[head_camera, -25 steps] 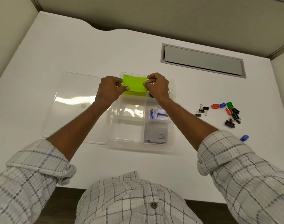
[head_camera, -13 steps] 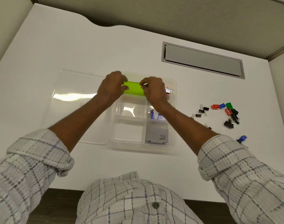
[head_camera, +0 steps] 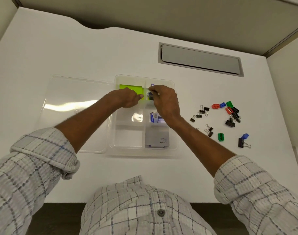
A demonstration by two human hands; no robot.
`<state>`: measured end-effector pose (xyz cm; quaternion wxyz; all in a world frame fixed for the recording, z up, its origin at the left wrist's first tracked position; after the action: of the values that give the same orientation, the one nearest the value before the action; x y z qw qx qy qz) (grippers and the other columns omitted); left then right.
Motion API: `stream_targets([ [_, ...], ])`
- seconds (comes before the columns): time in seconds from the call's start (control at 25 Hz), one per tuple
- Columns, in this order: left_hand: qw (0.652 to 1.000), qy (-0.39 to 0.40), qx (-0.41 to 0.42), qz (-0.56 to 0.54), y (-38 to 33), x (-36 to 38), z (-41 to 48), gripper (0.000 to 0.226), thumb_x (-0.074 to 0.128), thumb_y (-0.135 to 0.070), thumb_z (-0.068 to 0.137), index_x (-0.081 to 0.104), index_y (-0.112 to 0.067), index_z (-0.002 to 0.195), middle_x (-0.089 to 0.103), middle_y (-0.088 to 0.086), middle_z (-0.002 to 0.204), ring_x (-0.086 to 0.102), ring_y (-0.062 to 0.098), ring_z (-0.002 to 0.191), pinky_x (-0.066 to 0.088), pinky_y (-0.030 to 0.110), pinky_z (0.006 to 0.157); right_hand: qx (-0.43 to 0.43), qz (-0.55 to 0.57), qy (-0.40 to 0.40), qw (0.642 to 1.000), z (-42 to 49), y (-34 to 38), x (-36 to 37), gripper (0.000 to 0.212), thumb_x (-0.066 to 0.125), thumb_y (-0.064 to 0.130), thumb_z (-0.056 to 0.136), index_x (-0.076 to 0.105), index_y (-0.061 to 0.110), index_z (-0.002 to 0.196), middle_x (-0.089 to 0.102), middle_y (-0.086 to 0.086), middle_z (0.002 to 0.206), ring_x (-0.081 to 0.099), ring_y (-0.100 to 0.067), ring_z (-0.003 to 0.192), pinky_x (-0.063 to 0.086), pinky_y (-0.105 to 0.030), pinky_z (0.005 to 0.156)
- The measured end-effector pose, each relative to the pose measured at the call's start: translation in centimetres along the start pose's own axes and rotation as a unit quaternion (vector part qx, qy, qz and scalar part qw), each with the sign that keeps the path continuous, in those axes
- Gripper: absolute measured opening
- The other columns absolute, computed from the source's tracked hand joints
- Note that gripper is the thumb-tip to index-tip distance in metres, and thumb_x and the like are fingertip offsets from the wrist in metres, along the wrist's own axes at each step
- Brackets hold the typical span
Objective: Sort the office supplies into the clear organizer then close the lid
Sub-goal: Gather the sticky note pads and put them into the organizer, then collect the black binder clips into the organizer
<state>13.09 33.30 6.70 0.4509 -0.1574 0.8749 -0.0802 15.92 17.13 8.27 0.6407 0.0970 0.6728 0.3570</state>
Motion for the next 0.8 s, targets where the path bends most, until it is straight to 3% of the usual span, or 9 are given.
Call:
stream_targets([
  [0.16,0.996,-0.068,0.064,0.001,-2.1,-0.7,-1.2,0.055,0.025,-0.042,0.108,0.060,0.000,0.115,0.062,0.025,0.119,0.056,0.040,0.112,0.044,0.043,0.096,0.020,-0.006,-0.032,0.999,-3.8,-2.5,-2.3,0.022,0.058,0.021,0.099,0.075,0.023,0.113,0.076,0.004,0.114,0.071,-0.019,0.097,0.058,-0.037,0.085],
  [0.32,0.981,-0.110,0.157,0.014,-6.8,0.4,-2.7,0.058,0.035,-0.058,0.100,0.050,-0.022,0.142,0.057,0.007,0.141,0.054,0.028,0.127,0.047,0.042,0.102,0.026,-0.027,-0.079,0.996,-8.3,-6.2,-4.7,0.023,0.059,0.022,0.098,0.074,0.025,0.114,0.075,0.010,0.115,0.071,-0.011,0.100,0.056,-0.028,0.088],
  [0.56,0.960,-0.134,0.242,0.046,-15.7,4.5,-3.7,0.063,0.038,-0.052,0.102,0.037,-0.014,0.152,0.034,0.009,0.160,0.028,0.026,0.150,0.029,0.042,0.119,0.056,-0.045,-0.115,0.991,-12.3,-11.6,-8.7,0.026,0.060,0.020,0.099,0.071,0.016,0.122,0.071,0.002,0.126,0.067,-0.012,0.117,0.052,-0.030,0.101],
  [0.8,0.953,-0.125,0.268,0.059,-21.2,7.9,-3.2,0.056,0.044,-0.045,0.102,0.042,-0.014,0.149,0.042,0.007,0.156,0.031,0.025,0.149,0.032,0.039,0.116,0.109,-0.026,-0.124,0.986,-15.0,-17.0,-12.2,0.030,0.059,0.023,0.099,0.068,0.019,0.128,0.067,0.004,0.133,0.064,-0.011,0.120,0.052,-0.030,0.102],
])
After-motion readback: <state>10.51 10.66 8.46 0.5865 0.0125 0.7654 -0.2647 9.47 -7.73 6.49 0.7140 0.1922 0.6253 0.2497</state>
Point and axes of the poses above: each hand's wrist, its own z-axis towards the middle knuckle, its own x-axis out of the palm, y = z × x, the point moved 3 cm from there along z, towards the middle knuckle
